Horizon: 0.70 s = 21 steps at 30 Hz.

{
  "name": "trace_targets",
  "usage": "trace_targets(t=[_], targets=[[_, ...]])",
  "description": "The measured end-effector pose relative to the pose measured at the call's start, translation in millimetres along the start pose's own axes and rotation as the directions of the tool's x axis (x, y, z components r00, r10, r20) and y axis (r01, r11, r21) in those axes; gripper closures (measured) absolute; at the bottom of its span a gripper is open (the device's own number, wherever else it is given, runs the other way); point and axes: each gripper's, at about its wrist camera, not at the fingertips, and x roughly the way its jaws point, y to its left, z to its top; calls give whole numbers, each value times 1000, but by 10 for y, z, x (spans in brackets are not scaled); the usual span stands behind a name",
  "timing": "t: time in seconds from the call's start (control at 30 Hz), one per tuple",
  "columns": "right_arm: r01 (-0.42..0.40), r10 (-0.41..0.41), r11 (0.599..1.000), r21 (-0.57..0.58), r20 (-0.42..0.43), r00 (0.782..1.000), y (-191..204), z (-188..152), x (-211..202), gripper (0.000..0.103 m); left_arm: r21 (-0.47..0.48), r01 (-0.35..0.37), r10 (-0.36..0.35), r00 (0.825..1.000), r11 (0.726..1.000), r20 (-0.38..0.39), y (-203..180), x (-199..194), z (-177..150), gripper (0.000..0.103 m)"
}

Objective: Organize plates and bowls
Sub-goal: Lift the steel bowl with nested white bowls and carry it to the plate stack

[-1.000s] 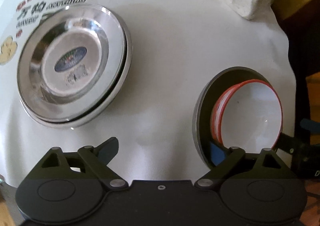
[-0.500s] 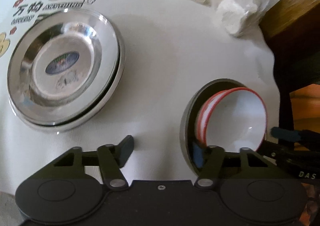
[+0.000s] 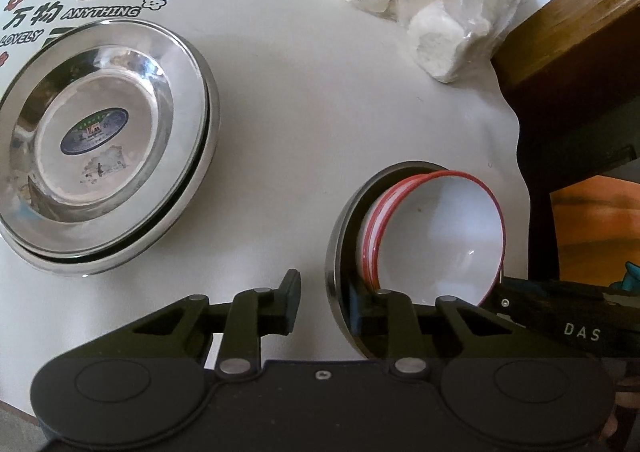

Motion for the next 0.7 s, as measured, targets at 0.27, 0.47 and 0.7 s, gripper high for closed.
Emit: trace_targets(t=[0.27, 0.47, 0.7], targets=[[-22, 23, 1000, 10, -16, 1000, 57, 12, 59, 86, -9, 24, -24, 1000, 1000, -8, 14, 32, 4, 83], [-19, 19, 1000, 9, -13, 1000, 75, 8, 70, 87, -2, 40, -40, 999, 999, -11, -37, 58, 7, 92], [-26, 27, 999, 34, -29, 999, 54, 7, 56, 88, -13, 44, -44, 999, 999, -23, -46, 64, 5, 92]])
